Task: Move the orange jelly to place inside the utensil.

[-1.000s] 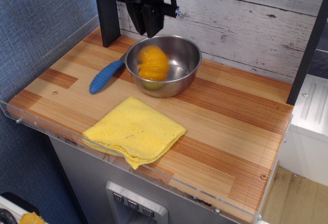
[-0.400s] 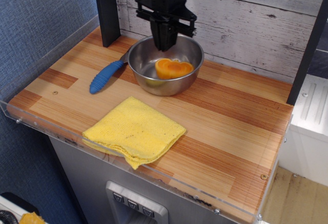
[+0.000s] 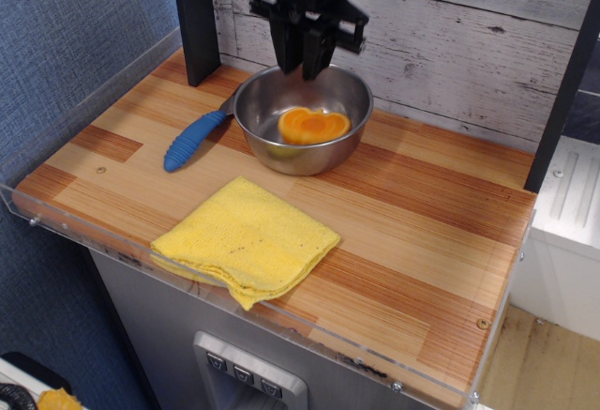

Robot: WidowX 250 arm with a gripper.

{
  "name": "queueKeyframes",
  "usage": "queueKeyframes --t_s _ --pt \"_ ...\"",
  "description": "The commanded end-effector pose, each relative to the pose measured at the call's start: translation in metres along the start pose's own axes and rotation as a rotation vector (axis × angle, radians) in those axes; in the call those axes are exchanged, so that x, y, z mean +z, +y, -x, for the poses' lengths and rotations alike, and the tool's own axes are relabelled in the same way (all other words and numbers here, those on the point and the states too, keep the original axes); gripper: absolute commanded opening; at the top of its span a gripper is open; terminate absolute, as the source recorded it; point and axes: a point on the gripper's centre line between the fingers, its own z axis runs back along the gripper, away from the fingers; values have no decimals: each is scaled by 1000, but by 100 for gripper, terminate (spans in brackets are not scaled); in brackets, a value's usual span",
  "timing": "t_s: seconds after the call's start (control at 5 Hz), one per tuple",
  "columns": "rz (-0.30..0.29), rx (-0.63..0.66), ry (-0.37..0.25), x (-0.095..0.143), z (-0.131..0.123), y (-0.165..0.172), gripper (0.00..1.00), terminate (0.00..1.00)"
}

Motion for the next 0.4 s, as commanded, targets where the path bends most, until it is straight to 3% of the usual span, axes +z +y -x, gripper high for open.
queueKeyframes --t_s 0.0,0.2 --pt "14 0 -89 53 -9 3 100 0" --pt "70 -7 -24 52 -8 3 100 0"
